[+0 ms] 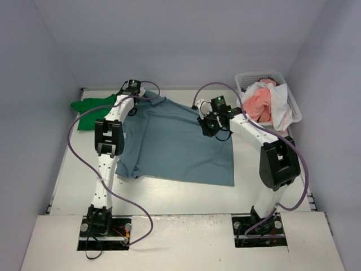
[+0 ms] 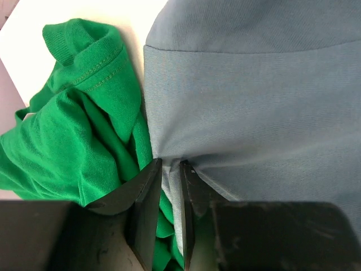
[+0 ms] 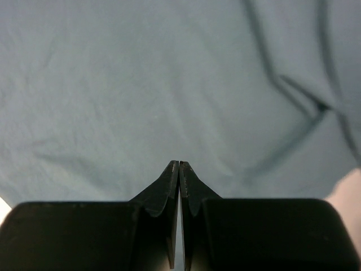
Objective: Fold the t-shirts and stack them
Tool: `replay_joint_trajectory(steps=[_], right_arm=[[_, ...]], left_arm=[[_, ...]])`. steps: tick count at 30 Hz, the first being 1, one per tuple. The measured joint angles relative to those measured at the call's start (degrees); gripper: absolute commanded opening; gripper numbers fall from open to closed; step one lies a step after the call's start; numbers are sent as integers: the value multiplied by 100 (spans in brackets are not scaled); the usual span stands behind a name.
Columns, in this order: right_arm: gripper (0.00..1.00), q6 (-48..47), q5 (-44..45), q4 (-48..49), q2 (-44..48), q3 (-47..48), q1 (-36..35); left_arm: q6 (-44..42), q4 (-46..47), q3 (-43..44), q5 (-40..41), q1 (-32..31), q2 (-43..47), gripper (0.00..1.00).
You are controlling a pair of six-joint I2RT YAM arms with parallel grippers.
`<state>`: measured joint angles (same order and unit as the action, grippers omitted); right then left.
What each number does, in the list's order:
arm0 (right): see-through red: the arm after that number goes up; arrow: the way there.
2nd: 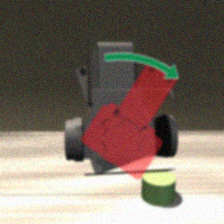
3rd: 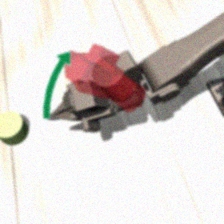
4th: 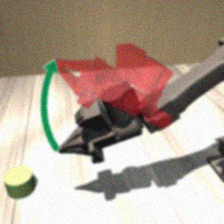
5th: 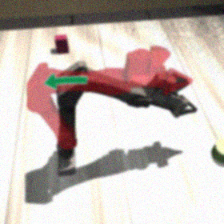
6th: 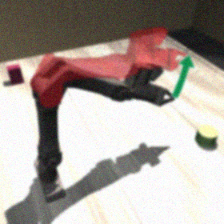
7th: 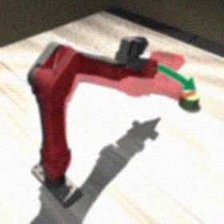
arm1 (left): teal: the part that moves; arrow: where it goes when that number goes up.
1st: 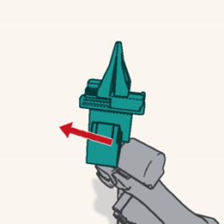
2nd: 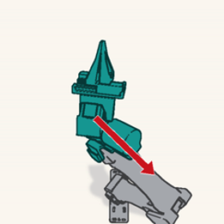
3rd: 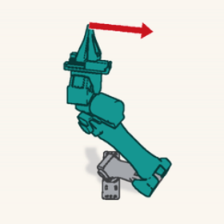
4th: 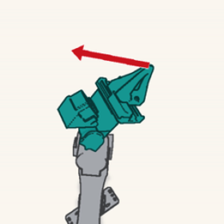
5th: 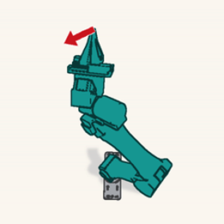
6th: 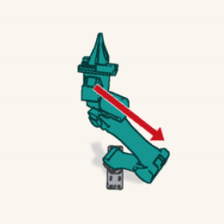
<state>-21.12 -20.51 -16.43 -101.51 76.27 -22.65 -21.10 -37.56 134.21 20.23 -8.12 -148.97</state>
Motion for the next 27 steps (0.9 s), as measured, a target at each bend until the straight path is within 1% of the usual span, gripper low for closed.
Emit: replay_joint_trajectory(steps=[2,5,7,8,10,11,13,17,19,21,24,27], right_arm=[[0,-81,-13,-125,-203,-2,-109],[2,-243,15,-245,-431,-131,-330],[4,-352,37,-354,-466,-271,-444],[5,-428,52,-422,-466,-321,-503],[7,-579,111,-470,-466,-393,-590],[7,-645,155,-468,-466,-433,-601],[7,-774,249,-466,-459,-522,-590],[5,-1075,511,-490,-254,-903,-590],[4,-1303,638,-505,-7,-1150,-590],[4,-1554,726,-533,271,-1410,-595],[3,-1893,767,-553,605,-1773,-595],[3,-2179,769,-573,837,-2094,-595]], left_arm=[[4,-66,48,-4,0,-20,16],[33,-50,-205,-107,0,162,21],[81,-76,-715,-291,-2,516,28],[111,-122,-935,-387,-2,691,33],[199,-289,-1327,-586,-9,1067,37],[232,-380,-1451,-671,-11,1239,42],[302,-549,-1615,-828,-15,1617,45],[426,-855,-1709,-1134,-37,2566,45],[492,-1019,-1722,-1338,-55,3099,45],[540,-1078,-1926,-1528,-101,3707,45],[575,-1143,-2616,-1725,-234,4616,45],[623,-1287,-3403,-1838,-385,5289,45]])
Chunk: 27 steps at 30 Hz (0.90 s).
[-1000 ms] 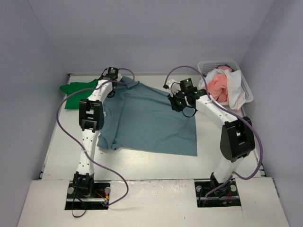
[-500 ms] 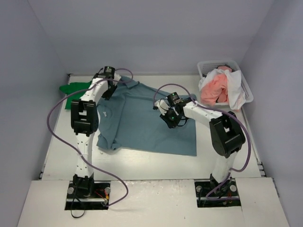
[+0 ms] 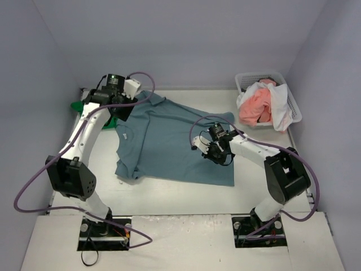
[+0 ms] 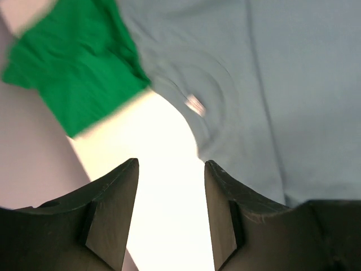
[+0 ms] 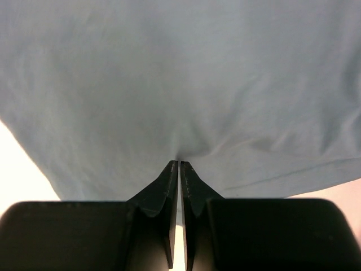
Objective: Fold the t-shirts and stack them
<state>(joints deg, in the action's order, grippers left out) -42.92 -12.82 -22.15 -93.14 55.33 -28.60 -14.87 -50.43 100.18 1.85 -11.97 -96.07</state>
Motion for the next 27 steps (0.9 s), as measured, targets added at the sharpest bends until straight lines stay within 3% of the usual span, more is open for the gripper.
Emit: replay_joint_trajectory(steps=[10,15,22,27], right_arm=[[2,-573,-131,-35,50,-345,81],[2,-855,-433,11,-138,-310,531],[2,-1482,-723,190,-219,-264,1851],[3,-1849,-713,422,-24,-503,2404]], left_arm=[[35,-120,-2398,-446,-109,848,45],[28,-203,-2511,-507,-109,1001,45],[17,-212,-2511,-503,-109,1241,45],[37,-313,-2511,-734,-111,1239,45]])
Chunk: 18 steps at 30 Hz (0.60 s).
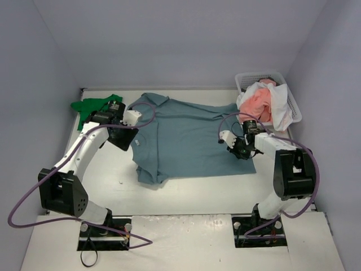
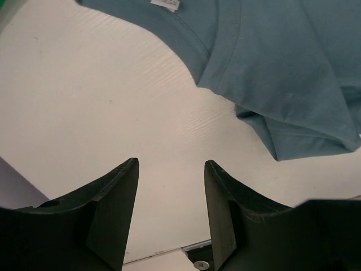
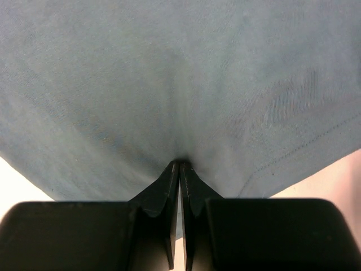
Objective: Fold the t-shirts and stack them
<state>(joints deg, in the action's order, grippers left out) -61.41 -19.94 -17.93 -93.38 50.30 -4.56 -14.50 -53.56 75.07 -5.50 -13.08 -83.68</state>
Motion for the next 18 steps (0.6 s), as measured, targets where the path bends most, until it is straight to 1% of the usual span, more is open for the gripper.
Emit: replay_joint_trajectory(steps=[2,5,10,11,13,15,18], right_arm=[[4,-63,9,83,94,-114,42],[4,-85,17,127,120,-144,39],[4,-35,31,133,127,-146,22],[4,-20,48,136,129,-144,-11],[4,11,111,140,131,-144,-74],[4,50,208,144,131,-146,-142],[5,131,337,136,138,-146,-271]], left_arm=[[0,-63,0,-219,-24,0,45],[-46,-105,-57,-527,-240,28,45],[-304,-339,-555,-916,-1193,271,46],[-358,-422,-686,-986,-1392,337,47],[-463,-564,-881,-1073,-1644,415,48],[-549,-678,-1032,-1043,-1742,435,48],[-645,-636,-1257,-750,-1731,435,49]])
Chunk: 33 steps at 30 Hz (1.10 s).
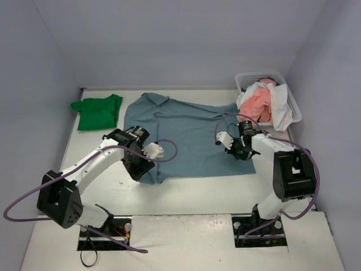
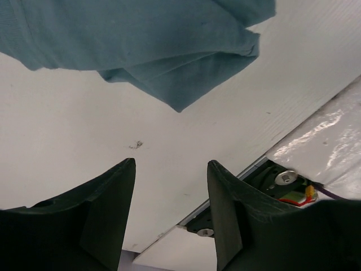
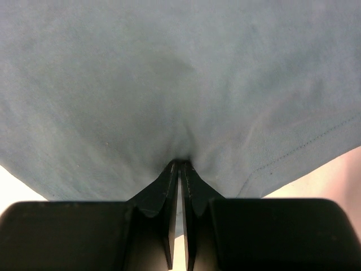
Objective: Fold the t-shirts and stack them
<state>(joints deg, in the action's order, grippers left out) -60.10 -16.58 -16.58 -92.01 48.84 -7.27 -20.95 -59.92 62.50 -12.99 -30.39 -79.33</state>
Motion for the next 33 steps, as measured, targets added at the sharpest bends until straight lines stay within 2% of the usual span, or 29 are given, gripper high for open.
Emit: replay_joint_trajectory(steps=[5,17,27,33], right_arm=[[4,142,116,-37,63,-50,-243],[4,424,177,-87,149,-131,-533],[4,476,181,-92,151,-133,-553],[4,476,179,-90,146,-133,-553]], left_arm=[[-155,389,-461,289,13,7,49],[-439,1650,-782,44,13,197,49],[-455,1016,-345,-1182,11,-439,49],[-592,420,-133,-1425,13,-501,49]])
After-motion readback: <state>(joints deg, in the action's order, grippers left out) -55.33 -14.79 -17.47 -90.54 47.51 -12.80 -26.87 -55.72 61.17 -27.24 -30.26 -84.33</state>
